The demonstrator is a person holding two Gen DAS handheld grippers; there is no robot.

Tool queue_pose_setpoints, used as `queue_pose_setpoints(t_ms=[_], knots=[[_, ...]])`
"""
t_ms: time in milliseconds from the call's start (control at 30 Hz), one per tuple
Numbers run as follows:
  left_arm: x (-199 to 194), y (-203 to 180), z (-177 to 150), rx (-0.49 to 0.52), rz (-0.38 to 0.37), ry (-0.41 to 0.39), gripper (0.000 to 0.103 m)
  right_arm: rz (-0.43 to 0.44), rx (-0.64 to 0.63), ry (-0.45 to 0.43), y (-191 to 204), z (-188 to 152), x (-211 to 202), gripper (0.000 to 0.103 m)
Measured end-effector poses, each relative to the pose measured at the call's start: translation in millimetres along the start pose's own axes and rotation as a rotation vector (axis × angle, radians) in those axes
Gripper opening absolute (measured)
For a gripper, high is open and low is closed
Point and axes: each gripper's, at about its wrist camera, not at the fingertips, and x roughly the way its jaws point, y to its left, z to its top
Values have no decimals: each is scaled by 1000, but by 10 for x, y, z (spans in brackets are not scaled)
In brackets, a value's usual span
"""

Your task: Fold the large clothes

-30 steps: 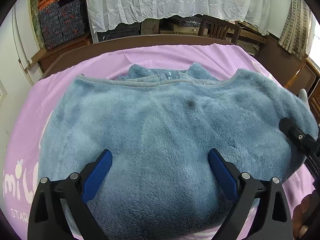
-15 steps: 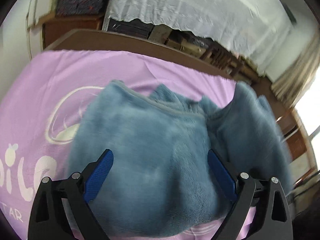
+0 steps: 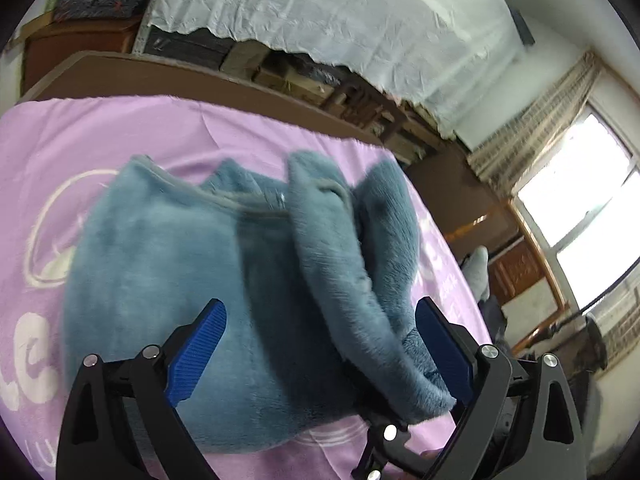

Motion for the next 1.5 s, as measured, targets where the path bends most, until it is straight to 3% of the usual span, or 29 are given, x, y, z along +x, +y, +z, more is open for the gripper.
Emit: queue_pose_setpoints(t_ms=[167, 233, 267, 300, 367, 467, 533, 600, 667, 700, 833, 1067, 1300, 1500], knots=[[61, -16, -38, -1, -15, 7, 96, 46, -88, -12, 169, -24, -64, 33], [52, 16, -30, 10, 38, -13, 83, 50, -106, -16, 210, -35, -82, 33], [79, 53, -21, 6, 35, -1, 65, 51, -101, -14, 201, -37, -74, 33], [93, 94, -20, -7, 8, 13, 51, 55, -91, -12, 184, -35, -71, 34], [134, 183, -3, -39, -48, 39, 41, 73, -70, 5, 141, -42, -52, 36], [123, 163, 2, -14, -31, 26, 36, 79, -79, 1, 132, -54, -77, 44], [99, 146, 10, -7, -24, 16, 35, 67, -108, -8, 152, -76, -115, 62], [84, 149, 22, -10, -17, 8, 34, 40, -133, -18, 170, -109, -152, 72], [63, 181, 29, -20, -26, 7, 33, 11, -151, -27, 168, -139, -198, 72], [56, 192, 30, -25, -30, 6, 32, 1, -151, -26, 156, -146, -198, 71], [9, 180, 50, -22, -22, -10, 28, -14, -144, -13, 116, -131, -152, 26], [-482, 177, 142, 18, 32, -145, 27, 19, -134, -80, 270, 131, -253, 23], [-937, 509, 186, -44, 77, -236, 27, 72, -215, -120, 636, 524, -214, 22], [-1209, 831, 185, -102, 110, -268, 23, 126, -233, -99, 922, 634, -88, 22]])
